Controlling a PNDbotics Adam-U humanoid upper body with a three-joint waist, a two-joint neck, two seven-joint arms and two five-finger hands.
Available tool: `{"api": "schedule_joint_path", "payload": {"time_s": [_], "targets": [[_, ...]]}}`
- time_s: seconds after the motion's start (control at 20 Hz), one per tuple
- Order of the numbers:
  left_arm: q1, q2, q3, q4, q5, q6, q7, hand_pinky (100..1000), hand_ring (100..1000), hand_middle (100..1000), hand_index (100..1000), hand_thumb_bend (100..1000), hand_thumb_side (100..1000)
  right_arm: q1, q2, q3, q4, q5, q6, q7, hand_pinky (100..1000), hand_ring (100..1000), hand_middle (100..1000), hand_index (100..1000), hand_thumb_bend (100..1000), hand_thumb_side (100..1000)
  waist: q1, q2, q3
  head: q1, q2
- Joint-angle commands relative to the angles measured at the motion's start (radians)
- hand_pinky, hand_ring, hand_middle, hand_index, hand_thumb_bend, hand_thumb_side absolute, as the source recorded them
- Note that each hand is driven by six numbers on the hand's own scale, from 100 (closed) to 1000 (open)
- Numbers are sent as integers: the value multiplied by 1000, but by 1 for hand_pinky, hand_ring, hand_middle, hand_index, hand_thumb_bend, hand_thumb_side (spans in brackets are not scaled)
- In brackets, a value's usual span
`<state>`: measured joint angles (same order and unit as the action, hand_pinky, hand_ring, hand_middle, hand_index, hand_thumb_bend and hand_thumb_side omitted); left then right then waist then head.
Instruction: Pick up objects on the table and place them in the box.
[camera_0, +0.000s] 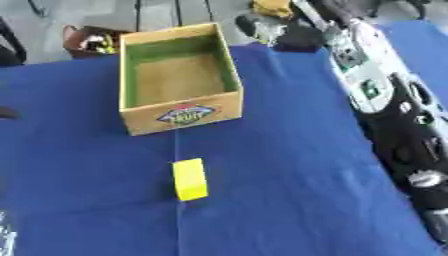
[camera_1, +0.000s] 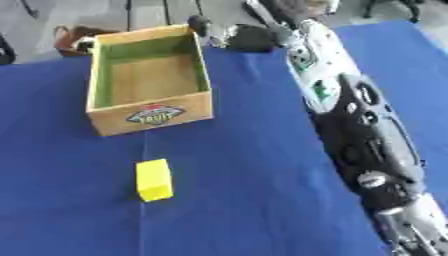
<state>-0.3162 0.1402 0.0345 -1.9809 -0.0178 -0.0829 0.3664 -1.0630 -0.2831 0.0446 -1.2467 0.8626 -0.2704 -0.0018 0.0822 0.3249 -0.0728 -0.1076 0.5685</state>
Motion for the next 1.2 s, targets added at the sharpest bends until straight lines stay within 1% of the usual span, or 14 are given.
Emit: {"api": "schedule_joint_path", "payload": {"time_s": [0.05,0.1,0.15,0.2,0.3,0.35,0.5,0.6,0.7,0.8,0.95,1.0,1.1,1.2], "targets": [[-8,8,1,-19,3,2,2,419,639,607,833,100,1000,-9,35,-75,-80,-25,44,-47,799,849,720,798,402,903,-1,-17,5,-10,-19],[-8,7,1,-19,3,2,3,419,640,607,833,100,1000,-6,50,-99,-103,-33,59,-62,800,849,719,798,393,893,0,-17,6,-11,-21],[-9,7,1,-19,3,2,3,419,640,607,833,100,1000,-4,65,-123,-127,-38,74,-77,800,849,716,797,354,855,1,-16,7,-13,-22],[-9,6,0,-19,3,2,2,419,640,607,833,100,1000,-3,78,-148,-152,-39,89,-93,800,849,716,797,354,855,0,-15,8,-14,-24],[-9,5,-1,-19,4,3,1,418,640,607,833,100,1000,-2,103,-198,-203,-40,120,-124,799,847,709,795,302,775,1,-14,11,-19,-26],[-9,5,-1,-19,4,3,1,419,640,607,833,100,1000,-2,114,-221,-229,-43,136,-140,799,847,708,794,293,754,0,-13,12,-22,-27],[-10,6,-1,-19,5,2,1,418,641,608,833,100,1000,1,136,-247,-302,-66,181,-185,796,842,704,791,218,676,1,-11,16,-31,-29],[-10,8,0,-19,3,2,2,418,641,609,834,100,1000,4,142,-245,-352,-84,212,-215,795,839,701,790,203,659,1,-10,18,-32,-24],[-12,19,2,-19,-7,3,2,415,642,610,835,100,1000,11,143,-234,-396,-88,243,-246,790,834,694,787,202,652,2,-11,20,-16,-11],[-17,34,5,-19,-29,9,-1,410,640,612,838,100,1000,18,141,-215,-415,-87,274,-277,782,831,689,782,196,648,3,-12,23,-2,-2],[-35,85,23,-19,-70,29,-29,395,633,617,846,100,1000,32,137,-182,-429,-83,318,-321,778,830,688,779,212,653,9,-16,32,3,9],[-44,108,25,-19,-84,40,-42,387,626,621,851,100,960,37,135,-171,-434,-80,332,-336,777,829,688,778,207,652,11,-18,36,0,12],[-76,154,-1,-19,-113,66,-70,396,633,651,876,100,935,48,132,-147,-446,-70,361,-365,777,829,689,775,200,649,20,-25,45,-10,26],[-106,202,-44,-18,-143,95,-100,403,640,660,889,100,927,57,133,-123,-456,-59,391,-390,777,829,689,774,200,649,24,-31,53,-14,44]]}}
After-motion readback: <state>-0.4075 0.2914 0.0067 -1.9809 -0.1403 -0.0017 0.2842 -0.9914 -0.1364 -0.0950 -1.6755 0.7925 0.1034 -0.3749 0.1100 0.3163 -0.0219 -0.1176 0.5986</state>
